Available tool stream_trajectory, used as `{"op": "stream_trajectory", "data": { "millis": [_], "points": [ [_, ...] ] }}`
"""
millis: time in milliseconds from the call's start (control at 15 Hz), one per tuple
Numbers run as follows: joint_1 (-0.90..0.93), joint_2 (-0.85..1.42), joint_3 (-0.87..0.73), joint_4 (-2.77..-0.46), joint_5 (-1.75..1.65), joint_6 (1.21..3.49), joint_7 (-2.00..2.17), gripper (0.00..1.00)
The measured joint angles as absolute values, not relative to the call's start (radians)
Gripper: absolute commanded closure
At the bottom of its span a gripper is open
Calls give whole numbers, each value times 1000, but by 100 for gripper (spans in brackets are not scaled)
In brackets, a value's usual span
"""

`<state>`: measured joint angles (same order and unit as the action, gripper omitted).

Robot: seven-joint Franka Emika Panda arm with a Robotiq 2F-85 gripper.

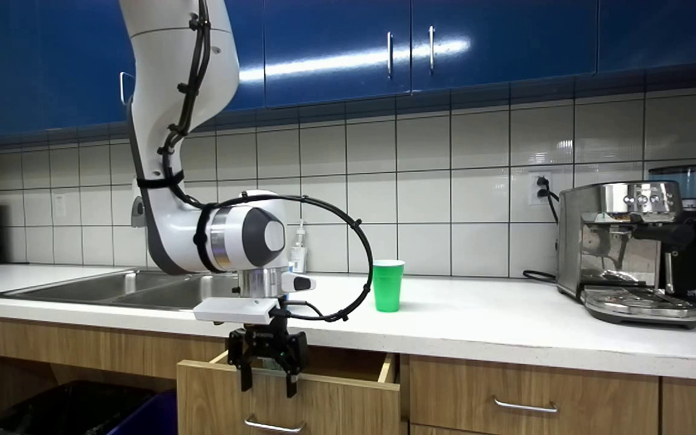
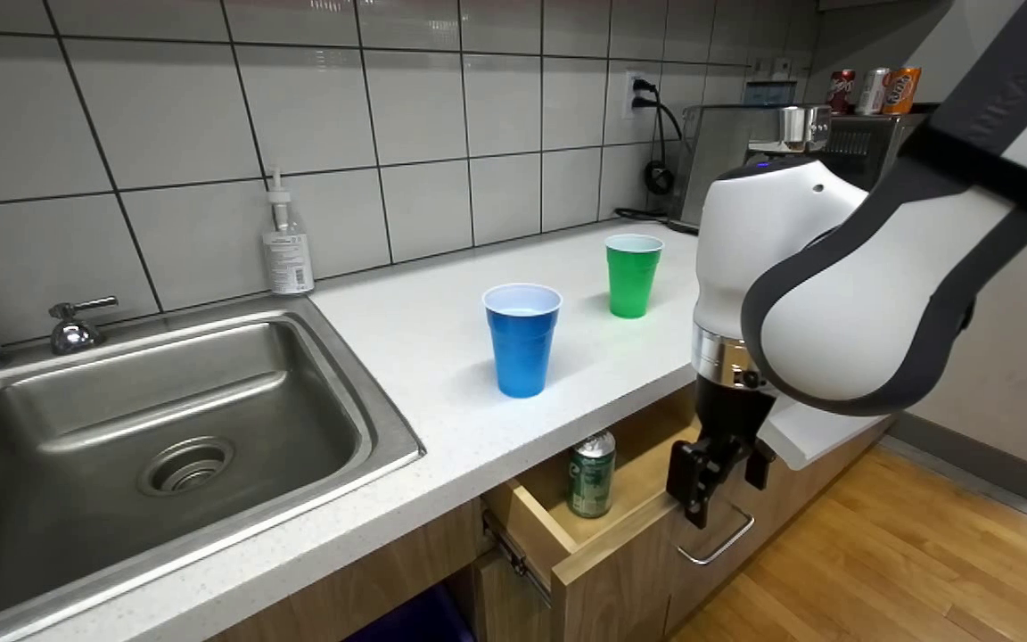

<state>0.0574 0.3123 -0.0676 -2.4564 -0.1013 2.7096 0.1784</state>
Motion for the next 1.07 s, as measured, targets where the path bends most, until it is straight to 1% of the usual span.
{"op": "stream_trajectory", "data": {
  "millis": [1067],
  "points": [
    [59, 331, -98, -2413, -101, 2723, 195, 0]
  ]
}}
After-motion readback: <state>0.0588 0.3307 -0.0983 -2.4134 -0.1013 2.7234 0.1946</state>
